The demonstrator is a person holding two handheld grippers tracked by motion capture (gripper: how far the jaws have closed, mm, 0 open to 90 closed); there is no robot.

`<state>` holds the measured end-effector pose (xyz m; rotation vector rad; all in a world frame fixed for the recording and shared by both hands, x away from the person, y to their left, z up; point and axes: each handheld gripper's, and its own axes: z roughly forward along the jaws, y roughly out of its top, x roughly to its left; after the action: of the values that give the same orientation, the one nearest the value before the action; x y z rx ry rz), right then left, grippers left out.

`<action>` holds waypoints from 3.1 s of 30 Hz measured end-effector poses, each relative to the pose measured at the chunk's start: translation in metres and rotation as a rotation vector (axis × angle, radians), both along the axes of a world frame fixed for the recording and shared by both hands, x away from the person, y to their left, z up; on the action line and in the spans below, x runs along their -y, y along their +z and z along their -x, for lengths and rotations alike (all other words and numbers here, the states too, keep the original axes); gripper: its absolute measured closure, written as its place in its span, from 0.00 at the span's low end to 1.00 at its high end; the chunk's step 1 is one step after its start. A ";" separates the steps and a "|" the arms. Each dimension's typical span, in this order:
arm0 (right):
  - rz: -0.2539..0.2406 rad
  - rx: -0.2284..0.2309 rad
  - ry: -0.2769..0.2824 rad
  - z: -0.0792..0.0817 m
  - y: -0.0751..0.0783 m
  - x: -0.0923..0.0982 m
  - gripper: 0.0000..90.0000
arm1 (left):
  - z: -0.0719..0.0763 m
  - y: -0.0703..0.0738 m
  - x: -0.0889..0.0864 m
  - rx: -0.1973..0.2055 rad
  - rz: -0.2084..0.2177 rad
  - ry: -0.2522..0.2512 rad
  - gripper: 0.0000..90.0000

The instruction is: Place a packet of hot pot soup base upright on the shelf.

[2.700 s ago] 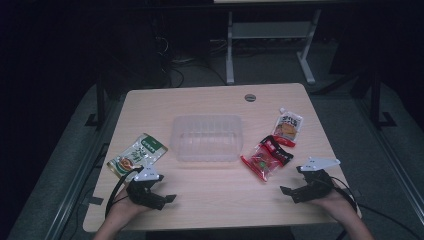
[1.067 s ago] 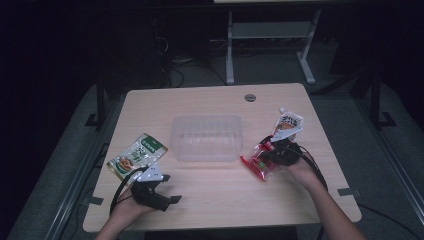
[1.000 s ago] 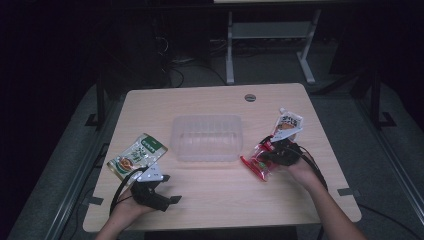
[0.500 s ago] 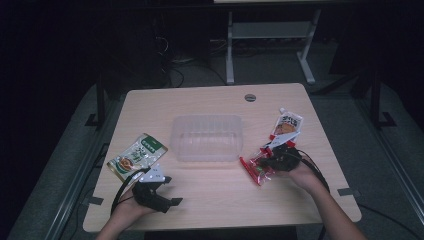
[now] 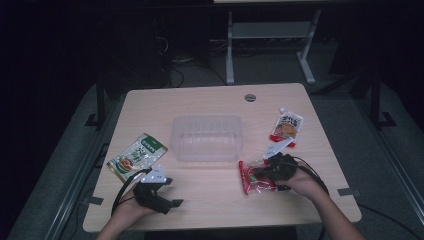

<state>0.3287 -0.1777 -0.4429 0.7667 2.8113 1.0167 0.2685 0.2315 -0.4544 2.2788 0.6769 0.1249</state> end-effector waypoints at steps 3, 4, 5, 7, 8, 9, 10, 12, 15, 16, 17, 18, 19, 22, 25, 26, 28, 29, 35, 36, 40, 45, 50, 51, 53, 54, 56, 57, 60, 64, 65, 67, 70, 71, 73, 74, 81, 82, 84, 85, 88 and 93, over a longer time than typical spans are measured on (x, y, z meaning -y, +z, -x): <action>-0.008 -0.010 0.021 0.002 0.000 -0.003 1.00 | 0.000 0.000 0.001 0.001 0.002 -0.004 0.16; -0.002 0.002 0.024 0.003 0.002 -0.004 1.00 | 0.000 0.000 0.001 0.003 0.002 -0.008 0.16; -0.013 0.006 0.007 0.003 0.004 -0.003 1.00 | 0.001 0.000 0.001 0.001 0.001 -0.009 0.16; -0.070 0.018 -0.044 0.000 0.009 -0.001 1.00 | 0.001 0.000 0.001 -0.002 0.001 -0.008 0.16; -0.081 0.032 -0.062 -0.002 0.010 0.000 1.00 | 0.001 0.000 0.002 -0.003 0.003 -0.008 0.16; -0.086 0.045 -0.077 -0.004 0.011 -0.001 1.00 | 0.000 -0.001 0.002 -0.003 0.001 -0.009 0.16; -0.082 0.062 -0.090 -0.007 0.012 -0.003 1.00 | -0.001 -0.001 0.003 -0.002 -0.002 -0.011 0.16; -0.068 0.073 -0.099 -0.014 0.009 -0.010 1.00 | 0.000 -0.001 0.004 -0.005 0.002 -0.011 0.16; -0.039 0.075 -0.113 -0.018 0.006 -0.016 1.00 | 0.000 -0.001 0.004 -0.002 -0.001 -0.016 0.16; -0.021 0.057 -0.105 -0.021 0.001 -0.021 1.00 | 0.001 -0.001 0.004 -0.004 0.000 -0.016 0.16; -0.013 0.053 -0.093 -0.021 -0.002 -0.023 1.00 | 0.001 -0.001 0.003 -0.005 -0.001 -0.016 0.16; -0.014 0.045 -0.090 -0.020 -0.003 -0.023 1.00 | 0.001 -0.001 0.003 -0.005 -0.001 -0.016 0.16; -0.028 0.037 -0.082 -0.020 -0.004 -0.024 1.00 | 0.001 -0.001 0.003 -0.005 -0.001 -0.016 0.16; -0.045 0.018 -0.052 -0.016 -0.005 -0.026 1.00 | 0.000 -0.001 0.003 -0.005 0.003 -0.017 0.16; -0.051 0.011 -0.017 -0.013 -0.005 -0.029 1.00 | 0.001 0.000 0.005 -0.007 0.008 -0.019 0.16; -0.042 0.020 -0.001 -0.012 -0.006 -0.031 1.00 | 0.002 0.000 0.006 -0.008 0.016 -0.023 0.16; -0.053 0.028 0.003 -0.009 -0.002 -0.032 0.99 | 0.004 0.001 0.012 -0.005 0.035 -0.043 0.19; -0.053 0.028 0.003 -0.009 -0.002 -0.032 0.99 | 0.004 0.001 0.012 -0.005 0.035 -0.043 0.20; -0.104 0.039 -0.076 -0.003 0.011 -0.009 0.78 | 0.003 0.006 0.030 -0.003 0.067 -0.080 0.32; -0.102 0.041 -0.084 -0.001 0.012 -0.007 0.74 | 0.003 0.008 0.033 -0.002 0.076 -0.081 0.35; -0.100 0.053 -0.137 0.008 0.019 0.011 0.62 | 0.002 0.014 0.045 0.007 0.096 -0.083 0.47; -0.135 0.065 -0.193 0.016 0.025 0.032 0.52 | -0.002 0.021 0.060 -0.016 0.096 -0.101 0.65; -0.141 0.069 -0.223 0.025 0.025 0.043 0.46 | -0.007 0.027 0.078 -0.025 0.097 -0.109 0.85; -0.141 0.069 -0.223 0.025 0.025 0.043 0.46 | -0.007 0.027 0.078 -0.025 0.097 -0.109 0.90; -0.138 0.076 -0.233 0.032 0.024 0.048 0.43 | -0.012 0.031 0.089 -0.025 0.102 -0.118 0.97; -0.138 0.072 -0.240 0.034 0.024 0.049 0.42 | -0.013 0.032 0.093 -0.026 0.105 -0.120 0.99; -0.137 0.084 -0.237 0.034 0.023 0.052 0.41 | -0.016 0.034 0.102 -0.021 0.113 -0.132 1.00; -0.137 0.084 -0.237 0.034 0.023 0.052 0.41 | -0.016 0.034 0.102 -0.021 0.113 -0.132 1.00; -0.161 0.080 -0.263 0.032 0.024 0.056 0.39 | -0.020 0.032 0.121 -0.003 0.098 -0.161 1.00; -0.152 0.079 -0.264 0.028 0.020 0.060 0.38 | -0.025 0.027 0.139 0.003 0.092 -0.184 1.00; -0.152 0.076 -0.265 0.027 0.020 0.061 0.38 | -0.027 0.026 0.143 0.002 0.088 -0.195 1.00; -0.154 0.076 -0.265 0.027 0.019 0.062 0.38 | -0.029 0.024 0.147 0.001 0.087 -0.200 1.00; -0.155 0.080 -0.268 0.025 0.019 0.063 0.37 | -0.033 0.020 0.161 0.003 0.090 -0.211 1.00; -0.155 0.080 -0.268 0.025 0.019 0.063 0.37 | -0.033 0.020 0.161 0.003 0.090 -0.211 1.00; -0.149 0.079 -0.275 0.025 0.018 0.063 0.36 | -0.033 0.019 0.167 0.003 0.100 -0.216 1.00; -0.150 0.073 -0.278 0.025 0.018 0.062 0.36 | -0.034 0.018 0.172 0.011 0.097 -0.218 1.00; -0.150 0.088 -0.277 0.024 0.017 0.063 0.35 | -0.037 0.012 0.181 0.008 0.094 -0.219 1.00; -0.147 0.083 -0.284 0.024 0.017 0.064 0.35 | -0.038 0.010 0.183 0.004 0.092 -0.222 1.00; -0.145 0.079 -0.285 0.024 0.017 0.064 0.35 | -0.038 0.007 0.185 -0.001 0.088 -0.225 1.00; -0.145 0.079 -0.285 0.024 0.017 0.064 0.35 | -0.038 0.007 0.185 -0.001 0.088 -0.225 1.00; -0.150 0.086 -0.291 0.024 0.018 0.066 0.35 | -0.036 0.002 0.187 -0.003 0.061 -0.234 1.00; -0.164 0.086 -0.309 0.024 0.022 0.070 0.32 | -0.035 -0.005 0.188 0.001 0.022 -0.238 1.00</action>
<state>0.3043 -0.2479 -0.4208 1.1030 2.4569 1.1989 0.3033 0.0430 -0.4595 2.3179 0.4001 0.0051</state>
